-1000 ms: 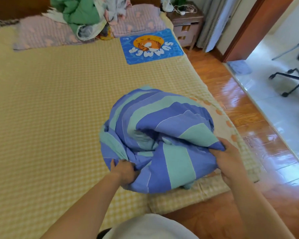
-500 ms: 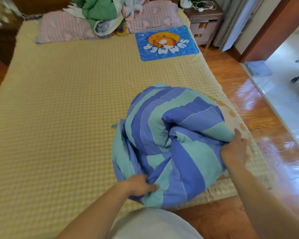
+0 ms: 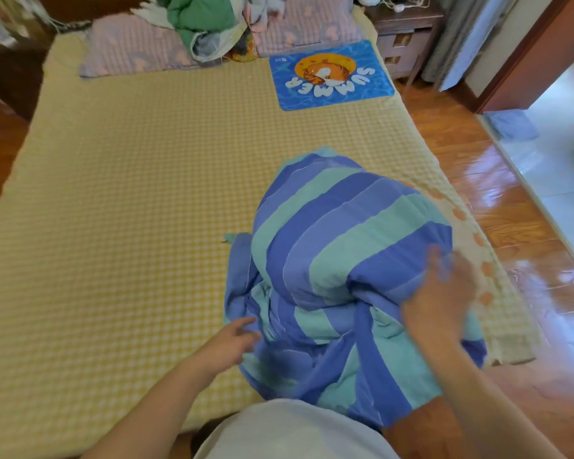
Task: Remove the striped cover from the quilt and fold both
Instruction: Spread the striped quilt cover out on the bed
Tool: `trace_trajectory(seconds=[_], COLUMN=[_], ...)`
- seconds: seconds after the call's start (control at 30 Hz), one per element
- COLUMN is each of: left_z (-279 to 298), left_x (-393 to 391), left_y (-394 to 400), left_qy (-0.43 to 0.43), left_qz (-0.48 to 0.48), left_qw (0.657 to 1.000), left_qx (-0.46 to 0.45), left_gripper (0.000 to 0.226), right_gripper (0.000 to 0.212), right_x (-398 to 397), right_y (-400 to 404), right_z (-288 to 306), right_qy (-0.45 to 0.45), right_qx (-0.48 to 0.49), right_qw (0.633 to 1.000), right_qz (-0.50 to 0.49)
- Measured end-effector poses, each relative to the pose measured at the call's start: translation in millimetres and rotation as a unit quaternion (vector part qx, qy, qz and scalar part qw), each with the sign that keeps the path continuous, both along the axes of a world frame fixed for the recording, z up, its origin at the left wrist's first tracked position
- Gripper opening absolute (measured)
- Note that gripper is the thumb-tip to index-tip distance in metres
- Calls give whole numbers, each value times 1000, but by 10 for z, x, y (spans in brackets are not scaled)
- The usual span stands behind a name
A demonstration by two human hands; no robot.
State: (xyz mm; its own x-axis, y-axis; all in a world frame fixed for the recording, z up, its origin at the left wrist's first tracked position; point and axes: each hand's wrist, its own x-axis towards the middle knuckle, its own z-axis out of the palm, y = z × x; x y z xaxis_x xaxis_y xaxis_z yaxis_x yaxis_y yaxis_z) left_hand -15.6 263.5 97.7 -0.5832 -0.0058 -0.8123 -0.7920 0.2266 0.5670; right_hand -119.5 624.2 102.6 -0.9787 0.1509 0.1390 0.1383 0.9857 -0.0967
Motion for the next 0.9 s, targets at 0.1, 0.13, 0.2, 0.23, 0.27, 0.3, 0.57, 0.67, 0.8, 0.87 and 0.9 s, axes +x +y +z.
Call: trace_trajectory(seconds=[0.1,0.13,0.2,0.23,0.27,0.3,0.57,0.67,0.8,0.87,0.9], left_z=[53,75,97,99,95,70,-155,-190,-195,-124,-68], left_x=[-137,-171,-220,-230,-237,-252,-598,-884,-1221,-1331,-1358], left_y=[-29,-28,-57,-81,-107,-129,141,313,946,1452,1709], left_qy=[-24,-24,-14,-9,-5,-4,28,57,72,104,124], left_qz=[14,-20,-64,-60,-39,-5,105,83,42,33,23], left_qw=[1000,999,997,997,999,1000,990,990,981,970,967], left_qx=[-1,-19,-45,-45,-33,-8,87,102,175,220,220], left_gripper=[39,38,35,33,31,32,83,102,86,61,54], right_gripper=[83,60,20,16,17,21,45,58,57,58,55], right_x=[-104,-248,-530,-637,-686,-691,126,347,463,424,405], right_y=[-678,-750,-669,-569,-461,-361,559,961,955,782,659], right_z=[-93,-99,-18,53,142,249,714,602,409,380,386], right_qy=[-167,-164,-110,-105,-99,-79,11,-96,-205,-215,-204], right_qx=[159,145,27,-62,-139,-194,-277,-236,-216,-203,-217], right_qw=[955,960,988,991,985,978,931,901,891,909,918], right_qz=[187,173,106,56,9,-21,-238,-352,-344,-294,-261])
